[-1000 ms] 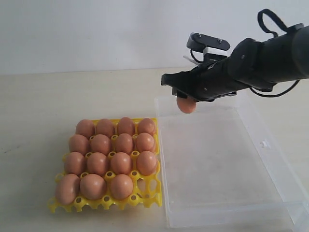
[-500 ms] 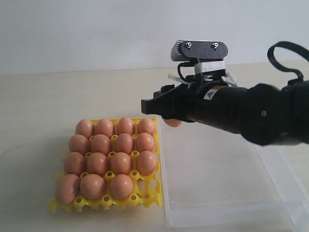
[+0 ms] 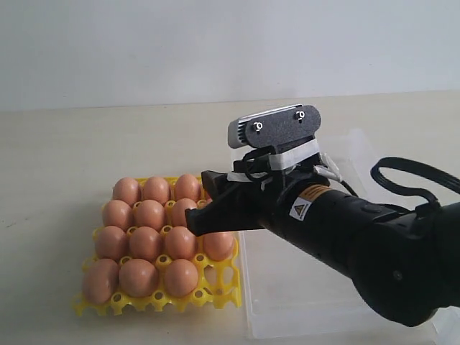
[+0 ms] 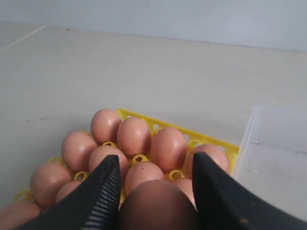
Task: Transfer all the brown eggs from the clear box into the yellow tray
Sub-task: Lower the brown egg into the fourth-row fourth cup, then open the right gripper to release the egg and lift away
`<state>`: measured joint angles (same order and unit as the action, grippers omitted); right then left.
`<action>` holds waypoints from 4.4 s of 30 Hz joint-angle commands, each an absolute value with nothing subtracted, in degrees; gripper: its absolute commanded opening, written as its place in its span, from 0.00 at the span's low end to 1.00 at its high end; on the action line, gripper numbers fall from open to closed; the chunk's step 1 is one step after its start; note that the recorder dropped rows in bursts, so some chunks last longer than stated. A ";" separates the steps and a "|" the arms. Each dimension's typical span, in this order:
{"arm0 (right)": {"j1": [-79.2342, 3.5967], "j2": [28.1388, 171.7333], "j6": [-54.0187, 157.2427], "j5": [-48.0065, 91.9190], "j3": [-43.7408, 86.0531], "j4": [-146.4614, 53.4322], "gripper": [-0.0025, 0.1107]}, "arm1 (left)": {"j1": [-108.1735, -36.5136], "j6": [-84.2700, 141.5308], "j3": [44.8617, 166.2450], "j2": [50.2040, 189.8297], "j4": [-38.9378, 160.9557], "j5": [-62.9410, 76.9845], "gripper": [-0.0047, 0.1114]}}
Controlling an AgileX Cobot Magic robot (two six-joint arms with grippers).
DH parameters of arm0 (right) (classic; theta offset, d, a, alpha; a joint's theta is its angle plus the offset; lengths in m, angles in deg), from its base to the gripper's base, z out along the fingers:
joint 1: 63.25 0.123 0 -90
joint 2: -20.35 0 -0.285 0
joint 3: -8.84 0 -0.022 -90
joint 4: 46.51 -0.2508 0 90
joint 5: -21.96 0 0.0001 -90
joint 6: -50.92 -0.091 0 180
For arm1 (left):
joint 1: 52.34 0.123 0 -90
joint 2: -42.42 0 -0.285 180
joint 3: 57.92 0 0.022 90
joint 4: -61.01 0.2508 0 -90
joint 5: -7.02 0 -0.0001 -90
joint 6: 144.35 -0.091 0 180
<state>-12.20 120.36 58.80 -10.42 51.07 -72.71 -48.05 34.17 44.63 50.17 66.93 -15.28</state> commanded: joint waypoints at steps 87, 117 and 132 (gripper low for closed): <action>-9.21 130.27 43.39 -11.11 51.32 -64.11 0.58 | -48.34 34.37 44.86 50.20 66.91 -14.77 0.04; -9.21 126.95 54.76 -6.76 51.32 -67.17 0.44 | -48.34 34.37 44.86 50.20 66.91 -14.77 0.04; -9.21 126.95 57.42 -5.79 51.32 -67.08 0.02 | -48.34 34.37 44.86 50.20 66.91 -14.77 0.04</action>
<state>-9.28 126.97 56.39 -5.77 51.07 -67.15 -48.05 34.17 44.63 50.17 66.93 -15.28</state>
